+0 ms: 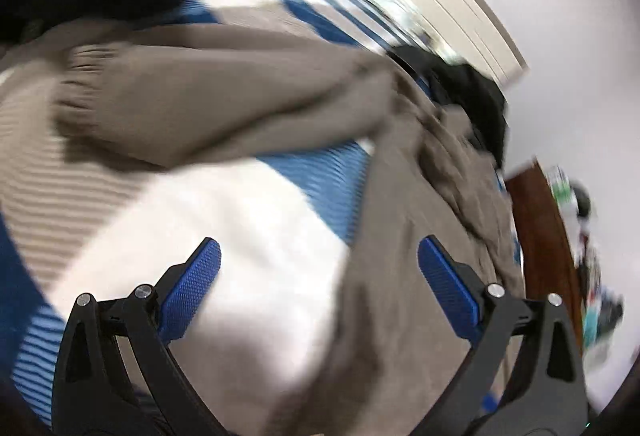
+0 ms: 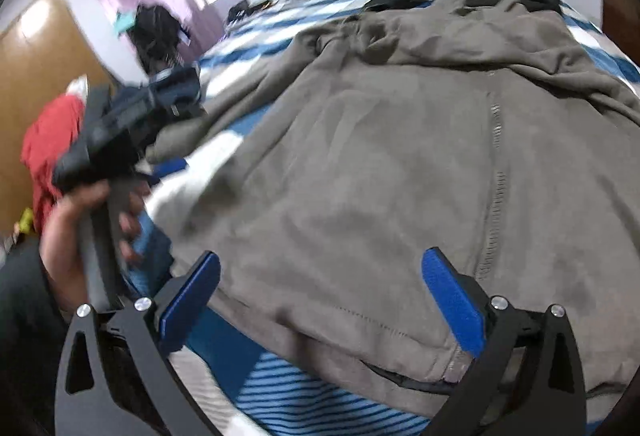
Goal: Fold large clothes
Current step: 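Grasp the other sleeve cuff with the left gripper and lift it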
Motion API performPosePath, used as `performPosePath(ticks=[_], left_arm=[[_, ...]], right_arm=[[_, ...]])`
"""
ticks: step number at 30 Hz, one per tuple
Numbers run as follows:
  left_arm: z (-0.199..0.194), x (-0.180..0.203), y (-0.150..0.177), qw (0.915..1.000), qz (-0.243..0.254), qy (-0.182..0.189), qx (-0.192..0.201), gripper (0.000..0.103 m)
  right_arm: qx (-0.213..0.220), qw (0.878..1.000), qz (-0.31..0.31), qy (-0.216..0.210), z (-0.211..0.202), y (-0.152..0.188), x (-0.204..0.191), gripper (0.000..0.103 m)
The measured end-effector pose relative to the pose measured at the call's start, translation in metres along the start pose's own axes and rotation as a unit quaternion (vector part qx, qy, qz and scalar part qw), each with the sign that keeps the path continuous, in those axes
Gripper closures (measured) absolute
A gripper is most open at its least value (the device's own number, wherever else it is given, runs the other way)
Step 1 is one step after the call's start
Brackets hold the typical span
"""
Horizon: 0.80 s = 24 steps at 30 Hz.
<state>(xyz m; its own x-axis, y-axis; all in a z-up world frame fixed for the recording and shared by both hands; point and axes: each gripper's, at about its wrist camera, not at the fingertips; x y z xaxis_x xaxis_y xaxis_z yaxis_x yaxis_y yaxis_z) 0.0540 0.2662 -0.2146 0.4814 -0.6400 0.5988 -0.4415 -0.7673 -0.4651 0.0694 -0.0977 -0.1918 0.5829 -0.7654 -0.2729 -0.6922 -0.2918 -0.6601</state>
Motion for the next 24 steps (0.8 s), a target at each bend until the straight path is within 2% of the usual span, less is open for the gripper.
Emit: performPosePath(ticks=[2, 6, 10, 14, 15, 16, 17, 18, 21, 23, 24], left_arm=[[0.001, -0.018, -0.008, 0.9991, -0.041, -0.007, 0.004, 0.006], [0.011, -0.048, -0.028, 0.9932, -0.115, -0.011, 0.013, 0.006], [0.024, -0.06, -0.051, 0.9893, -0.139, -0.028, 0.036, 0.006], [0.044, -0.065, -0.071, 0.989, -0.143, -0.036, 0.015, 0.007], [0.045, -0.063, -0.074, 0.9905, -0.132, -0.037, 0.015, 0.012], [0.045, -0.06, -0.077, 0.9922, -0.112, -0.049, 0.02, 0.023], [0.044, -0.058, -0.079, 0.9927, -0.101, -0.061, 0.024, 0.06], [0.042, -0.058, -0.079, 0.9928, -0.098, -0.065, 0.024, 0.083], [0.037, -0.046, -0.084, 0.9946, -0.062, -0.077, 0.032, 0.09], [0.029, -0.018, -0.091, 0.9953, -0.006, -0.084, 0.047, 0.093], [0.028, -0.009, -0.093, 0.9953, 0.003, -0.083, 0.051, 0.095]], right_arm=[[-0.005, 1.0, -0.018, -0.003, 0.005, 0.002, -0.003, 0.004], [-0.007, 1.0, -0.007, -0.026, 0.008, 0.002, 0.001, 0.004], [-0.006, 0.999, -0.002, -0.034, 0.007, 0.002, 0.003, 0.004], [-0.008, 0.999, 0.008, -0.043, 0.005, 0.004, 0.007, 0.004], [-0.009, 0.999, 0.011, -0.045, 0.005, 0.004, 0.008, 0.004], [-0.009, 0.999, 0.012, -0.046, 0.005, 0.004, 0.009, 0.004], [-0.01, 0.999, 0.014, -0.047, 0.006, 0.004, 0.011, 0.004], [-0.011, 0.999, 0.017, -0.048, 0.006, 0.004, 0.013, 0.004], [-0.016, 0.998, 0.036, -0.053, 0.007, 0.004, 0.021, 0.004], [-0.016, 0.997, 0.048, -0.057, 0.005, 0.004, 0.026, 0.004], [-0.013, 0.997, 0.053, -0.057, 0.003, 0.004, 0.028, 0.004]])
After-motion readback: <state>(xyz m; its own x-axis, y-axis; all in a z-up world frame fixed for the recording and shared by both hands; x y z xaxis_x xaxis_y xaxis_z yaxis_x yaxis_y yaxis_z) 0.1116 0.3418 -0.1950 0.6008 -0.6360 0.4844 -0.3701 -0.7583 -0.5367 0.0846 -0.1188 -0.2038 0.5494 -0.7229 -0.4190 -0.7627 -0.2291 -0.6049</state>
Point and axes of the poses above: each gripper's, at about its wrist camera, not at the fingertips, and z roughly the way its jaws point, x to its right, y to its underside, and after that the axes turned 4 degrees about x, right-handed
